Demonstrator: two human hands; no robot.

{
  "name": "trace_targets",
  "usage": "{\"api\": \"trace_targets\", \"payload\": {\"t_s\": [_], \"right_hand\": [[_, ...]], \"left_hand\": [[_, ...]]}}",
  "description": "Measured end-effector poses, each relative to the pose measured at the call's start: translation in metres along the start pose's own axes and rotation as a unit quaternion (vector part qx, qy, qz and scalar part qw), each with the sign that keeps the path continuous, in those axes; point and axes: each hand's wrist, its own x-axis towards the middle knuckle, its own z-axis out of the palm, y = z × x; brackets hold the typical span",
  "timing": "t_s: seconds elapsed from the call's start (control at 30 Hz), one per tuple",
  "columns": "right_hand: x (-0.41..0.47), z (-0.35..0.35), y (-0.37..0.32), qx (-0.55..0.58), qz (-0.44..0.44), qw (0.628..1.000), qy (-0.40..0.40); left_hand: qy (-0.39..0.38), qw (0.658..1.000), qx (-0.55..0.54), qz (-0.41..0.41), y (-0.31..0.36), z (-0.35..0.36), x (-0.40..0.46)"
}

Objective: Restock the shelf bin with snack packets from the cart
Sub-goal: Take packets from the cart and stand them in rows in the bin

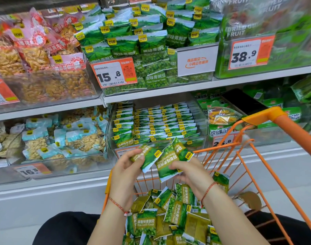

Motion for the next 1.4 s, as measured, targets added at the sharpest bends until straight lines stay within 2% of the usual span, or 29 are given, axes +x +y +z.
{"api": "trace_targets", "payload": {"t_s": [0.07, 0.17, 0.27, 0.33, 0.47, 0.6, 0.7, 0.77, 0.87, 1.0, 1.1, 1.17, 1.23, 1.3, 1.4], "right_hand": [[-0.002, 0.001, -0.001, -0.011, -0.002, 1.000, -0.011], [-0.006, 0.003, -0.005, -0.003, -0.006, 1.000, -0.026], [-0.009, 0.003, -0.007, 0.031, -0.018, 0.998, -0.059], [-0.010, 0.004, -0.008, 0.053, -0.023, 0.996, -0.069], [-0.010, 0.006, -0.010, 0.110, -0.006, 0.991, -0.078], [-0.012, 0.006, -0.011, 0.135, -0.012, 0.988, -0.079], [-0.014, 0.007, -0.010, 0.137, -0.028, 0.984, -0.107], [-0.016, 0.009, -0.010, 0.116, -0.045, 0.985, -0.123], [-0.019, 0.012, -0.010, 0.028, -0.089, 0.991, -0.097], [-0.016, 0.012, -0.006, -0.079, -0.134, 0.984, -0.081], [-0.014, 0.014, -0.003, -0.098, -0.152, 0.983, -0.040], [-0.014, 0.013, -0.003, -0.106, -0.157, 0.982, -0.017], [-0.015, 0.013, -0.003, -0.139, -0.158, 0.977, -0.028], [-0.018, 0.014, -0.005, -0.154, -0.157, 0.973, -0.077], [-0.020, 0.017, -0.003, -0.143, -0.146, 0.970, -0.131]], "left_hand": [[0.004, 1.000, -0.027, 0.016, 0.002, -0.005, 0.006], [-0.056, 0.997, -0.044, 0.000, 0.008, -0.007, 0.007], [-0.091, 0.994, 0.060, 0.003, 0.008, -0.001, 0.003], [-0.105, 0.991, 0.081, -0.016, 0.006, -0.002, 0.005], [-0.166, 0.980, -0.008, -0.107, 0.002, -0.005, 0.005], [-0.145, 0.978, -0.097, -0.114, -0.001, -0.001, 0.002], [-0.098, 0.978, -0.149, -0.109, -0.002, 0.007, 0.000], [-0.079, 0.986, -0.119, -0.090, -0.007, 0.010, 0.001], [-0.076, 0.995, -0.005, -0.058, -0.011, 0.011, 0.000], [-0.087, 0.992, 0.086, -0.019, -0.008, 0.015, -0.007], [-0.077, 0.989, 0.127, -0.016, -0.007, 0.017, -0.010], [-0.094, 0.986, 0.135, -0.019, -0.006, 0.014, -0.010], [-0.123, 0.987, 0.098, -0.027, 0.000, 0.008, -0.008], [-0.118, 0.990, 0.054, -0.052, 0.007, 0.002, -0.007], [-0.117, 0.988, 0.066, -0.082, 0.012, -0.007, 0.000]]}}
